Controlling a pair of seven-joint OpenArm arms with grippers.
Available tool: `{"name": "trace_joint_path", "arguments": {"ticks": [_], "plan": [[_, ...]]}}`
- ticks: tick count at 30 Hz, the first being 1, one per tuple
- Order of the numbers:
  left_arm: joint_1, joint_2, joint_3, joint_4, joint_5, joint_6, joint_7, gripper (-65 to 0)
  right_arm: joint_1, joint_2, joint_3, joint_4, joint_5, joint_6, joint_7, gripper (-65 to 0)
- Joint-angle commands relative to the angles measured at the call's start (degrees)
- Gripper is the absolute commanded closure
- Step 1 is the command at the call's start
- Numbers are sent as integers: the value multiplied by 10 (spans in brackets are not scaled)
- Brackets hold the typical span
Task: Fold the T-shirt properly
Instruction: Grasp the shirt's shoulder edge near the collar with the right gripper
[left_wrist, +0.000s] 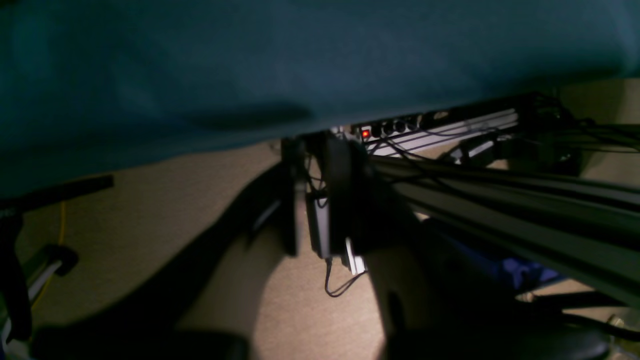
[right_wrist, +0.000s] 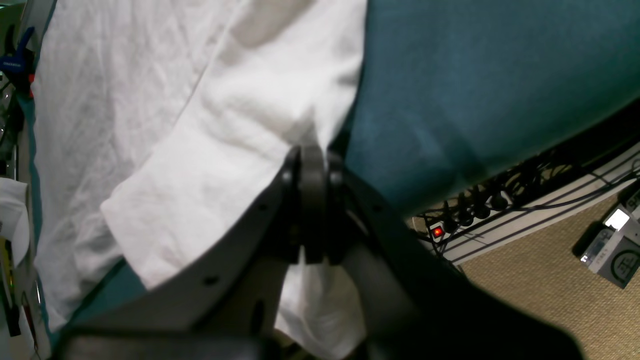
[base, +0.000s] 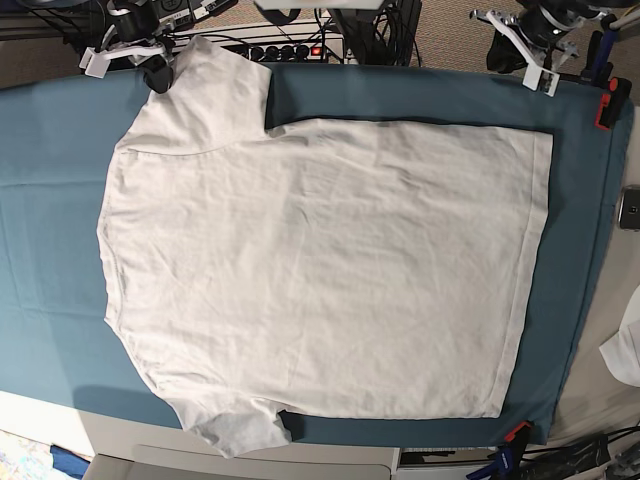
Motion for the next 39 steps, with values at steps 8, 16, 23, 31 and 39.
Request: {"name": "trace_joint_path", "arguments": {"ticks": [8,16,23,31,39], "plan": [[-84,-5,-71,7,-35,37,46,-204,-7,2,2,6,-15,3,1,0],[-123,-28,-202,-7,-123,37,75,-221,-6,2,2,6,-15,3,1,0],[-188,-78,-216,-139,-191,59,104,-221,-6,1,2,6,-15,3,3,0],[-246,-108,-214,-278,-316,-37,159,-221,-6,1,2,6,-15,3,3,0],[-252,-111,-213,-296,-371,-93,189,-221,-6,1,2,6,-14,3,3,0]]}}
